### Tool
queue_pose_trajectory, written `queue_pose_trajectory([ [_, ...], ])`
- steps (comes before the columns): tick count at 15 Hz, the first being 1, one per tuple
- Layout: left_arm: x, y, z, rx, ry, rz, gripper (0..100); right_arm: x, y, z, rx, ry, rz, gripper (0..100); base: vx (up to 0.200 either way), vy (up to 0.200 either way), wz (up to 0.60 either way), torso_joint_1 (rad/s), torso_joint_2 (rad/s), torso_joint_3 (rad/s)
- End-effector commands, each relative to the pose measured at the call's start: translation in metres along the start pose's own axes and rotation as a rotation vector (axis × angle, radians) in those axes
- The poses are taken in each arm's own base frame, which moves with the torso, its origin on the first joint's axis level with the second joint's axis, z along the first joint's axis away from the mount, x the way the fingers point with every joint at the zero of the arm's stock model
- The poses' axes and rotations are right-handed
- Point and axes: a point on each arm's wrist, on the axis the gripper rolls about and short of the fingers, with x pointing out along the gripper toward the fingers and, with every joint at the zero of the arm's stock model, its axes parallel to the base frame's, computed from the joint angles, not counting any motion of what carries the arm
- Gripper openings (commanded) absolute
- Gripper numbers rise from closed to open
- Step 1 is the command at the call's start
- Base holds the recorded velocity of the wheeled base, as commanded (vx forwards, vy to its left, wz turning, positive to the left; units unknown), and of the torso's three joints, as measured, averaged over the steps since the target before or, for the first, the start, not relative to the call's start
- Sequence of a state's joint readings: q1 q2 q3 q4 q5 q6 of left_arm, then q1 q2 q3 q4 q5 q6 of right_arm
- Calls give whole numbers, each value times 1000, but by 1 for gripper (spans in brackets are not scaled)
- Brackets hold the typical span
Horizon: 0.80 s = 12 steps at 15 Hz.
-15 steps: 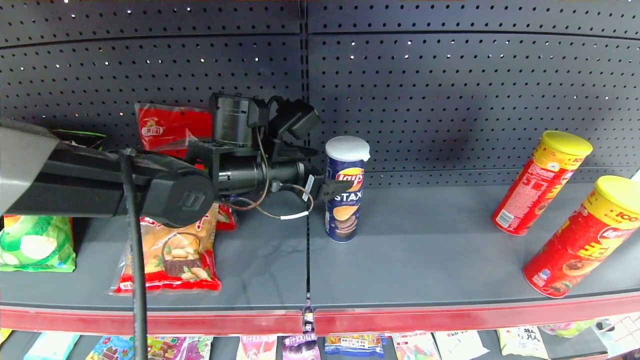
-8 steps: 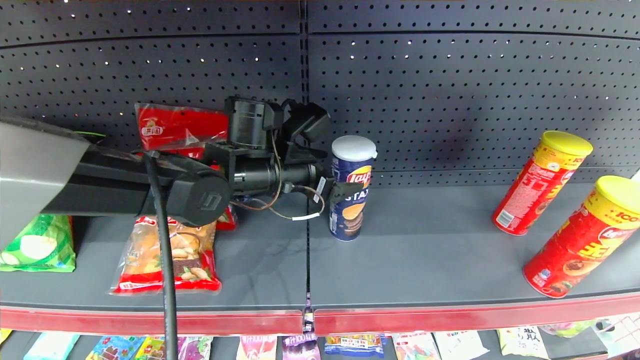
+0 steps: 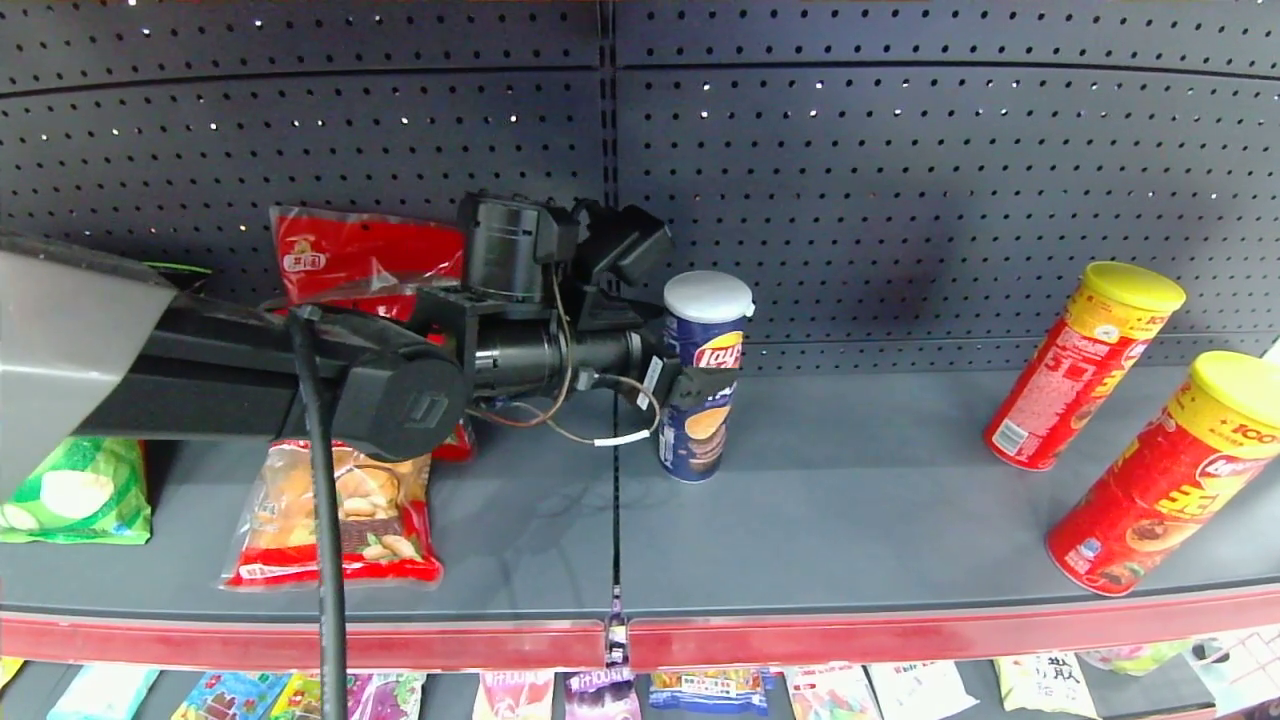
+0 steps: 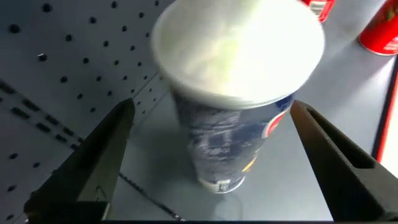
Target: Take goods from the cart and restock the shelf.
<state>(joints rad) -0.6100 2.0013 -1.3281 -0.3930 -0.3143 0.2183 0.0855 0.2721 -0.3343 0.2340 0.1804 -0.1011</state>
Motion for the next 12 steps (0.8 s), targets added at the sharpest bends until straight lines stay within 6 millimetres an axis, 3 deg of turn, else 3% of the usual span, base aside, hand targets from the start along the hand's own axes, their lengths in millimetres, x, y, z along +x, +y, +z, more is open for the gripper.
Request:
queue_pose_trajectory([
  [1, 8, -5, 0, -14, 0, 0, 100, 0, 0, 0, 0, 1, 1, 0, 0, 0, 0, 0, 0, 0],
  [8, 27, -5, -2, -7, -1, 18, 100, 0, 0, 0, 1, -2, -1, 0, 0, 0, 0, 0, 0, 0],
  [9, 26, -6, -4, -7, 2, 11, 0, 0, 0, 0, 0, 0, -1, 0, 0, 0, 0, 0, 0, 0],
  [12, 17, -9, -6, -15, 14, -21, 0, 0, 0, 0, 1, -3, -1, 0, 0, 0, 0, 0, 0, 0],
])
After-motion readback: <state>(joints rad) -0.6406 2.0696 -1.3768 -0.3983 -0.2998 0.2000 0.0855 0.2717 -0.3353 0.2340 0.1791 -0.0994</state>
